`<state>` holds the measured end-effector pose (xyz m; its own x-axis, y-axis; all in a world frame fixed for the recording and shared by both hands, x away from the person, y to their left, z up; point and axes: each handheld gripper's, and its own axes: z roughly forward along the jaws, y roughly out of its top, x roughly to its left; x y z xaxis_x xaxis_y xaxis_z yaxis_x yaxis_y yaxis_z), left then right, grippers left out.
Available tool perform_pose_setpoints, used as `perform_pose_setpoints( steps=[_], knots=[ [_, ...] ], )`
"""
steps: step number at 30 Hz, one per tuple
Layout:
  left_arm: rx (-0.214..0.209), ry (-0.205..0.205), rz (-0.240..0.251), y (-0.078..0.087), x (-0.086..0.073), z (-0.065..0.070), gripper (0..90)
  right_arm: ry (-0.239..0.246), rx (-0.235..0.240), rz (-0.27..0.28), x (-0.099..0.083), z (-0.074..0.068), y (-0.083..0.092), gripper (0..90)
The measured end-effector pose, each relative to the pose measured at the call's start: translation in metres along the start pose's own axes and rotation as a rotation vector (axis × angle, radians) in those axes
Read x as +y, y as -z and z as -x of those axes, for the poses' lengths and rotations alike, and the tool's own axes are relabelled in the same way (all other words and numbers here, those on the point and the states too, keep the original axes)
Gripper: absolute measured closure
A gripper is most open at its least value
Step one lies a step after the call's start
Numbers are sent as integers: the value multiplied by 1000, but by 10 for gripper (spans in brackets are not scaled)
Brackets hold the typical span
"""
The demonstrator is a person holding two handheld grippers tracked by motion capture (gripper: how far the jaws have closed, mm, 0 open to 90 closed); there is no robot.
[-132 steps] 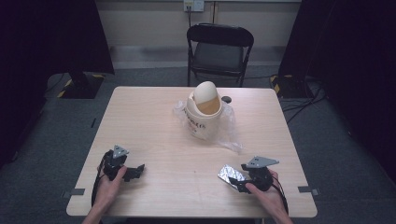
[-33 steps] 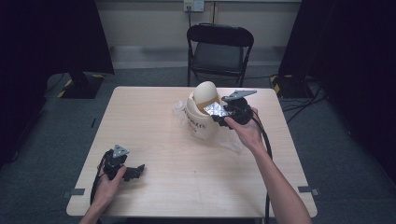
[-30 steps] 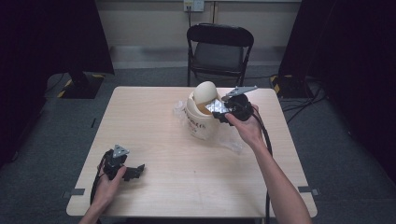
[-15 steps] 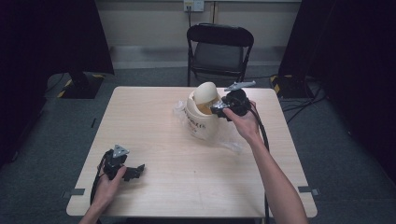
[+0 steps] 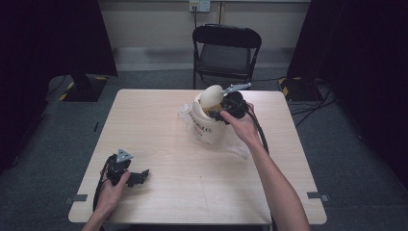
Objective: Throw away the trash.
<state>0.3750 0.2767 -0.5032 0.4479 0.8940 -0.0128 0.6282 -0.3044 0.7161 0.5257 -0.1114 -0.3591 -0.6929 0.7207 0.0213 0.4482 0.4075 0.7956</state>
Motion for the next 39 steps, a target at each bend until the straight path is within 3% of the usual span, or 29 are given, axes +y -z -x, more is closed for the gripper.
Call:
perform_pose_setpoints(
  steps=[9,17,24,31,33,39],
  knots=[
    [0,1,1,0,0,0,0,-22,-8,24,-1,0,0,300],
    [-1,0,1,0,0,0,0,-54,-14,57,-3,10,5,243],
    [0,1,1,0,0,0,0,-73,-44,89,-7,10,20,144],
    [2,4,3,0,0,0,0,-90,-64,89,-15,8,28,140],
    [1,4,4,0,0,0,0,-78,-93,75,-18,5,29,140],
    [2,1,1,0,0,0,0,-103,-122,97,-34,6,42,140]
  ],
)
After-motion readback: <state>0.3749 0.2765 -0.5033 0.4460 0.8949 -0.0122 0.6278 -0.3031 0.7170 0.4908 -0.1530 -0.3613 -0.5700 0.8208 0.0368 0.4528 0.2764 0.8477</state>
